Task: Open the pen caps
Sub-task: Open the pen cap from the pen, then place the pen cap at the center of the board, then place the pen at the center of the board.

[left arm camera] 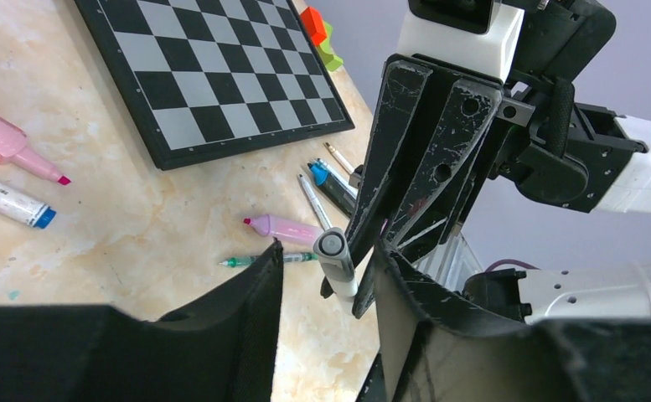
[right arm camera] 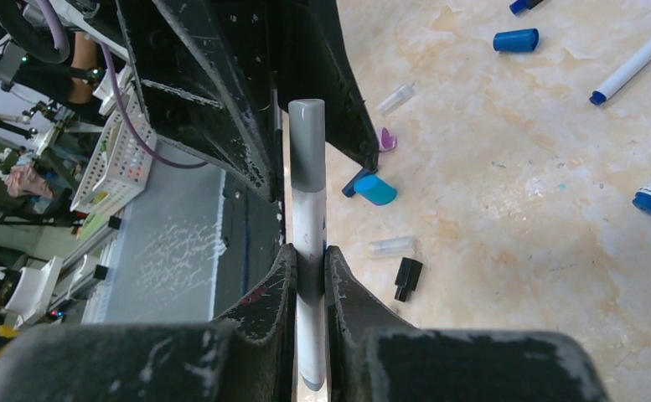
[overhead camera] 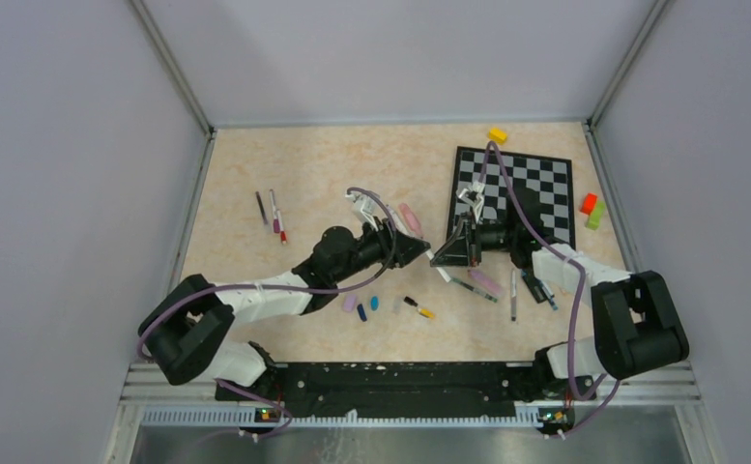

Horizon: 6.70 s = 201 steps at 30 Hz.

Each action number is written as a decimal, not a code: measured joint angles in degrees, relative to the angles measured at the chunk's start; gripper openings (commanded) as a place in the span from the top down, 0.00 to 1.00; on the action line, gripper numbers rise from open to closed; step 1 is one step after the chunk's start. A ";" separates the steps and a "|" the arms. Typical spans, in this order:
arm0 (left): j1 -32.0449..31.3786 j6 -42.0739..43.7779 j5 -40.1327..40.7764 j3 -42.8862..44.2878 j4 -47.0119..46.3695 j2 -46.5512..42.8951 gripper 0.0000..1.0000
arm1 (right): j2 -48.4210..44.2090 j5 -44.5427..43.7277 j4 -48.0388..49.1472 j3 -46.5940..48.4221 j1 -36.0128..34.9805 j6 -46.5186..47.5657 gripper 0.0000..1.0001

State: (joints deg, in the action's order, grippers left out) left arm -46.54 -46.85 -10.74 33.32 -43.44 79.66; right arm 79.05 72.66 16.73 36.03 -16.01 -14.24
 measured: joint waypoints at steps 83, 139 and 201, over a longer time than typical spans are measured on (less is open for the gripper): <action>25.22 14.45 17.46 4.52 51.84 -3.80 0.91 | 1.95 -8.81 -21.97 3.82 2.69 25.14 1.00; 40.52 20.06 -0.20 41.90 56.50 34.21 0.57 | 68.24 -49.03 -28.76 86.31 -16.87 -3.06 0.89; 45.53 28.81 0.04 15.54 60.48 -6.34 0.03 | 30.38 -35.85 -25.86 53.02 -15.56 15.41 0.46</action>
State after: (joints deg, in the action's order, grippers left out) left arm -1.02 -18.04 -10.70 48.86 17.04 73.32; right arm 109.43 36.82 -9.13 89.06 -31.57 1.17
